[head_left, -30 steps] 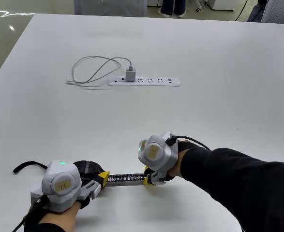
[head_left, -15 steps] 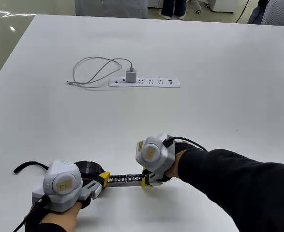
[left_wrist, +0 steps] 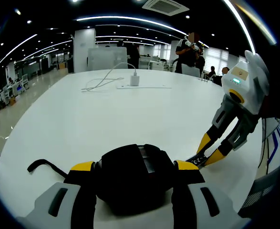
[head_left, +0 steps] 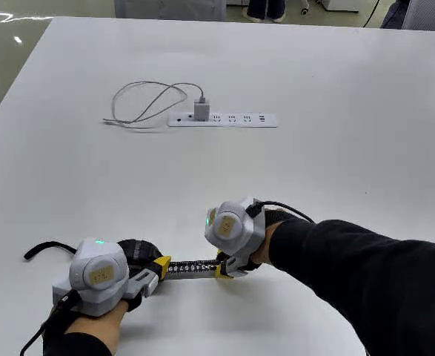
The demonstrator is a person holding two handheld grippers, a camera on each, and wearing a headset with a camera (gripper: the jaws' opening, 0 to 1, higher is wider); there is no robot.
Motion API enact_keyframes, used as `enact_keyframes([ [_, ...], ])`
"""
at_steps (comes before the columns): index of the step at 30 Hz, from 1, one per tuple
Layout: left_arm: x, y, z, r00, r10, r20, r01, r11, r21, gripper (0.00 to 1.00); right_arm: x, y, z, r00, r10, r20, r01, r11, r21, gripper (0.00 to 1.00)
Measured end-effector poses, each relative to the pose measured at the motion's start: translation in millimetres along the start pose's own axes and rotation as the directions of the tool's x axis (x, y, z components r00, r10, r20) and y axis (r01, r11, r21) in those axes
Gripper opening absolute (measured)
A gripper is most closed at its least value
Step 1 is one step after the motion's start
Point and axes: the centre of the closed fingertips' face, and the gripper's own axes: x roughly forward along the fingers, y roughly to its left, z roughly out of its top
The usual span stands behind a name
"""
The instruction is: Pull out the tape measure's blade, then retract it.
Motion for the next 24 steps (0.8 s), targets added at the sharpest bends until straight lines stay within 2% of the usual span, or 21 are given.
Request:
enact_keyframes([
  [24, 0.0, 1.2, 0.3, 1.0000, -0.007, -0.002, 0.007, 1.000, -0.007, 0.60, 4.7, 1.5, 13.6, 0.9997, 0.005, 0.022, -0.005, 1.000, -0.003, 0.10],
])
